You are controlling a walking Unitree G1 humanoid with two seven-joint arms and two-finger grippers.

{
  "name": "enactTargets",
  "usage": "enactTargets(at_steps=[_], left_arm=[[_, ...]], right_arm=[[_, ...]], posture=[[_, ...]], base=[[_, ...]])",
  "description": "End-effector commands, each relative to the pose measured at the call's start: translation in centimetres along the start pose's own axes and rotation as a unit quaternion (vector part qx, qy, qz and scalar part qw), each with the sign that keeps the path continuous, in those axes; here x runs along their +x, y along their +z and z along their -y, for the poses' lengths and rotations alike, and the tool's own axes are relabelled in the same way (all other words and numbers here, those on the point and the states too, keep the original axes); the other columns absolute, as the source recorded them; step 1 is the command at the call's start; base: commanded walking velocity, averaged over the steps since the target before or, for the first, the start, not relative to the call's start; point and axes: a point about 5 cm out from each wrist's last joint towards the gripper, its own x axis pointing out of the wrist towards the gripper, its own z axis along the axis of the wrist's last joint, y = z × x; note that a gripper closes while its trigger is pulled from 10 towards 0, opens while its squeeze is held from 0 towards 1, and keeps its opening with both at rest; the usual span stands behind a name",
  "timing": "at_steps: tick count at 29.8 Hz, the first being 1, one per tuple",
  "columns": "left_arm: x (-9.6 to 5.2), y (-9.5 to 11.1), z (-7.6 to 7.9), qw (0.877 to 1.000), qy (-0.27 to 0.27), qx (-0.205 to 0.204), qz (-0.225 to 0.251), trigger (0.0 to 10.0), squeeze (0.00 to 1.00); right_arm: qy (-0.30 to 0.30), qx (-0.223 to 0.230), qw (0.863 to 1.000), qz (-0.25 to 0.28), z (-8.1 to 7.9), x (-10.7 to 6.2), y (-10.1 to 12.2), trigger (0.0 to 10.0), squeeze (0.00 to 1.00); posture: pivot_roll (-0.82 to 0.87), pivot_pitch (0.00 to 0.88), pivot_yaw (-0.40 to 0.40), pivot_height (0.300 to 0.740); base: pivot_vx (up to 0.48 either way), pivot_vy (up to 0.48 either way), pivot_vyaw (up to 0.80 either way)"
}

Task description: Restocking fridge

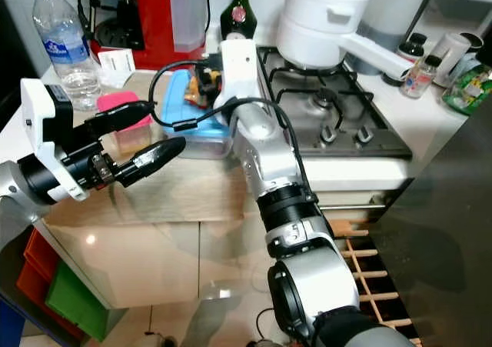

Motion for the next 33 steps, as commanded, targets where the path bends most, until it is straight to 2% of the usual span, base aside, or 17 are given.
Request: enactTargets(at_steps=[1, 5, 12, 19, 20, 22, 23, 24, 27, 30, 33], left_arm=[[0.2, 0.0, 0.1, 1.000, -0.004, 0.001, 0.001, 10.0, 0.00], [0.2, -0.1, 0.2, 1.000, -0.004, 0.001, 0.000, 10.0, 0.00], [0.4, -0.2, 0.0, 1.000, 0.004, 0.005, -0.011, 10.0, 0.00], [0.5, -0.5, -0.3, 1.000, 0.026, 0.008, -0.015, 10.0, 0.00], [0.5, -0.5, -0.2, 1.000, 0.023, 0.006, -0.014, 10.0, 0.00], [0.4, -0.5, -0.2, 1.000, 0.021, 0.006, -0.014, 10.0, 0.00], [0.4, -0.5, -0.1, 1.000, 0.020, 0.006, -0.014, 10.0, 0.00], [0.3, -0.5, -0.2, 1.000, 0.021, 0.007, -0.015, 10.0, 0.00], [0.3, -0.5, -0.3, 1.000, 0.022, 0.008, -0.015, 10.0, 0.00], [0.3, -0.5, -0.3, 1.000, 0.022, 0.009, -0.014, 10.0, 0.00], [0.3, -0.6, -0.4, 1.000, 0.021, 0.009, -0.014, 10.0, 0.00]], right_arm=[[-0.009, -0.015, 0.999, 0.027, 0.3, -0.3, 0.8, 0.0, 0.00], [-0.011, -0.015, 0.999, 0.027, 0.3, -0.5, 0.6, 0.0, 0.00], [-0.018, -0.034, 0.997, 0.068, 0.4, -1.0, 1.5, 0.0, 0.00], [-0.005, -0.029, 0.999, 0.030, 0.0, -1.4, -0.3, 0.2, 0.00], [0.018, -0.008, 1.000, -0.010, -0.6, -1.5, -1.3, 10.0, 0.00], [0.033, 0.007, 0.999, -0.037, -0.9, -1.7, -1.9, 10.0, 0.00], [0.031, 0.009, 0.998, -0.049, -0.8, -1.8, -2.0, 10.0, 1.00], [0.032, 0.008, 0.997, -0.072, -0.6, -1.9, -2.1, 10.0, 1.00], [0.033, 0.013, 0.996, -0.079, -0.4, -2.0, -1.8, 10.0, 1.00], [0.040, 0.018, 0.997, -0.063, 0.1, -2.0, 0.1, 10.0, 1.00], [0.045, 0.014, 0.996, -0.075, 0.8, -2.1, 1.2, 10.0, 1.00]], posture=[[0.11, 0.013, -0.054, 0.740], [0.11, 0.015, -0.052, 0.740], [0.10, 0.017, -0.047, 0.740], [0.10, 0.020, -0.048, 0.740], [0.10, 0.021, -0.049, 0.740], [0.10, 0.023, -0.048, 0.740], [0.10, 0.023, -0.049, 0.740], [0.10, 0.024, -0.048, 0.740], [0.10, 0.023, -0.048, 0.740], [0.10, 0.022, -0.048, 0.740], [0.10, 0.022, -0.048, 0.740]], base=[[0.000, 0.000, 0.00], [0.000, 0.000, 0.00], [0.000, 0.000, 0.00], [0.000, 0.000, 0.00], [0.000, 0.000, 0.00], [0.000, 0.000, 0.00], [0.000, 0.000, 0.00], [0.000, 0.000, 0.00], [0.000, 0.000, 0.00], [0.000, 0.000, 0.00], [0.000, 0.000, 0.00]])
